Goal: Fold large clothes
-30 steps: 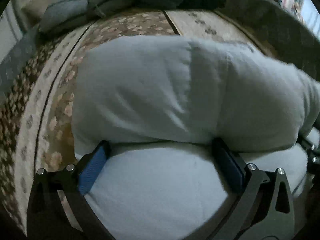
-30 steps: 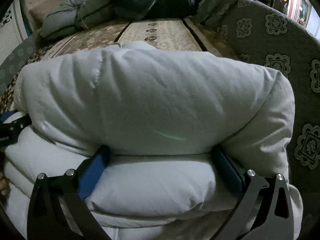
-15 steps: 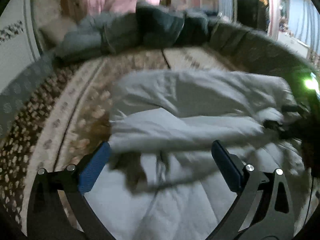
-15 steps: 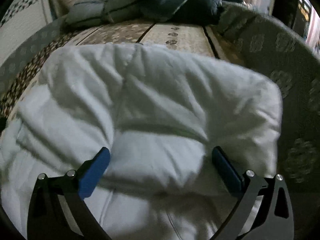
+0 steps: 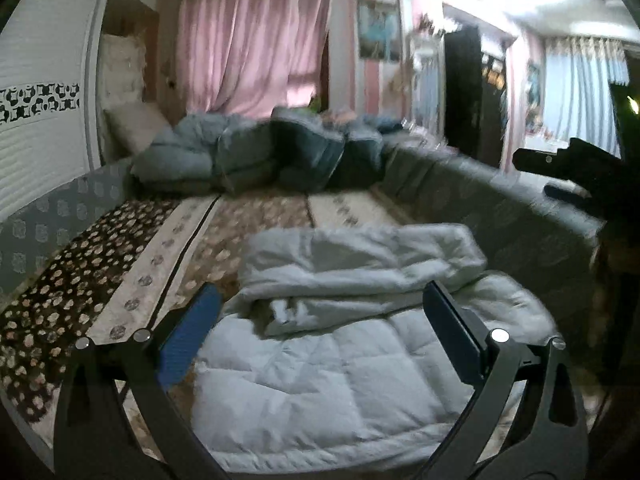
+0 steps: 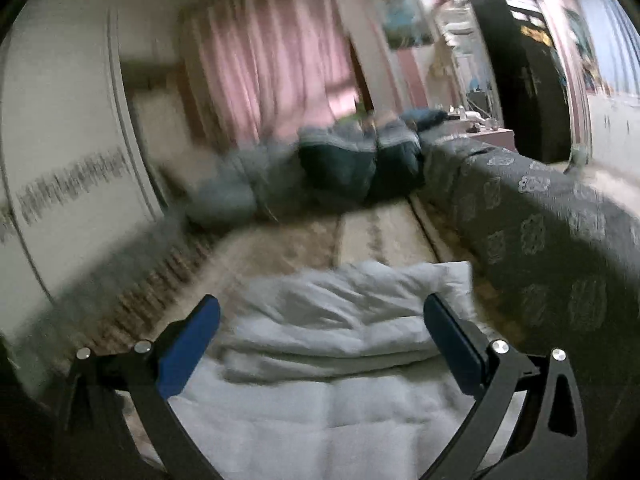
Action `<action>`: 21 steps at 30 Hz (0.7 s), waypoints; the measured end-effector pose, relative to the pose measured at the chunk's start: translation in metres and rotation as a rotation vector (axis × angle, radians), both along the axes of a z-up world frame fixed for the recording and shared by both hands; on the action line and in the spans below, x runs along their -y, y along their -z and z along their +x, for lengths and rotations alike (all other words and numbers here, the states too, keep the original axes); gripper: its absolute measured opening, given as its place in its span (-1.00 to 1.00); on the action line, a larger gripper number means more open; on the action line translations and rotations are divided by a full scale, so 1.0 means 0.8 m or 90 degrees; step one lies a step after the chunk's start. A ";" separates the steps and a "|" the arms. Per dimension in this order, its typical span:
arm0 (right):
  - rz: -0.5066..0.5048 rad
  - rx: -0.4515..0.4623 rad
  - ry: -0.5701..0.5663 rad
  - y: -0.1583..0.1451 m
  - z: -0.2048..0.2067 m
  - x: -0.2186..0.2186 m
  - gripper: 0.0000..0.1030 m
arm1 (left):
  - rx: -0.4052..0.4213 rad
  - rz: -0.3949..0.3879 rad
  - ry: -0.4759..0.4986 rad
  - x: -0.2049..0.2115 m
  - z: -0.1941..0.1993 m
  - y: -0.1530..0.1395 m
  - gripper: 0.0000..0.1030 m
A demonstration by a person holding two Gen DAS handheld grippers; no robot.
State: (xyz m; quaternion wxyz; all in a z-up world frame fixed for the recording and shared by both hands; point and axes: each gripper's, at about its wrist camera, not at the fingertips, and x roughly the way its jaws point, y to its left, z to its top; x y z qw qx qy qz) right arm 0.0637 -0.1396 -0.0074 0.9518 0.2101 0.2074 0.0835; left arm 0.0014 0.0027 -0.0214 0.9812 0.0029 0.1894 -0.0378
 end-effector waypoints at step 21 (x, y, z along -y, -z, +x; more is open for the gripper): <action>-0.258 -0.062 0.088 0.051 -0.133 0.020 0.96 | -0.011 -0.056 -0.191 -0.068 -0.084 0.094 0.94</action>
